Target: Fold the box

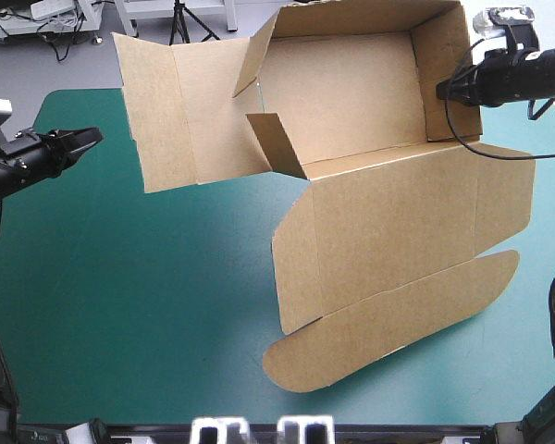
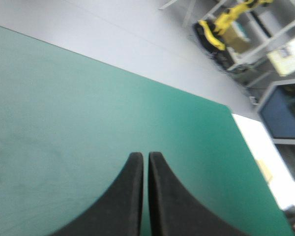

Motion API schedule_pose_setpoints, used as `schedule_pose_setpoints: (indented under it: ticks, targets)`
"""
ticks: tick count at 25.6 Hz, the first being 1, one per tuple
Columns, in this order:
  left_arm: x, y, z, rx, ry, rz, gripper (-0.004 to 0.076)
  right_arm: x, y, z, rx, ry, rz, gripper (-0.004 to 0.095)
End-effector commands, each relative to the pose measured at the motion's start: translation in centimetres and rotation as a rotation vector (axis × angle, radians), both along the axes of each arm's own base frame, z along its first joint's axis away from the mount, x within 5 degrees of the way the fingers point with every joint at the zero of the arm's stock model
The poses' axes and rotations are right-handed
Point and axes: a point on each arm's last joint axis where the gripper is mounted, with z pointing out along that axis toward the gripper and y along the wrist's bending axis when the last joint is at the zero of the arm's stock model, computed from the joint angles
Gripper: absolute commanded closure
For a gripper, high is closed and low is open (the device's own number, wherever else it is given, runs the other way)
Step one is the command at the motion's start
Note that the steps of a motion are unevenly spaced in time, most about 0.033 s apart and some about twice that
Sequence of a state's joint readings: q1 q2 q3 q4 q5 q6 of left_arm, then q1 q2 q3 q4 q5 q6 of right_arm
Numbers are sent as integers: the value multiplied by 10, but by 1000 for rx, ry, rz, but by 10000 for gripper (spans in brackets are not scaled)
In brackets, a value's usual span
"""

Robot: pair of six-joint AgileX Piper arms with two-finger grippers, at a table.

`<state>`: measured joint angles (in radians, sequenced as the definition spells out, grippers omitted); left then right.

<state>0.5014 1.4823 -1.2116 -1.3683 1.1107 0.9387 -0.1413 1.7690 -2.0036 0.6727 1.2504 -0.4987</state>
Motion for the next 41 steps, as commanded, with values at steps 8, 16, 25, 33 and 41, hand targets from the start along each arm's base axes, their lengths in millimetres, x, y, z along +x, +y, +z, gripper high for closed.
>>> schedule_pose_setpoints:
  ticks: [8, 16, 25, 33, 41]
  targets:
    - [8, -76, 17, -119, -123, -345, 688, -16, 42, 25, 55, -83, 129, 927]
    - [3, -125, 20, -130, -159, -507, 687, -6, 38, 14, -25, -43, 43, 926]
    - [-2, -136, 23, -159, -159, -574, 377, -1, 44, 11, -79, -58, -11, 925]
    - [-4, -150, 32, -262, -182, -599, 223, 4, 76, 12, -151, -144, -40, 925]
    - [0, -150, 31, -219, -182, -551, 223, 4, 86, 14, -120, -162, -48, 925]
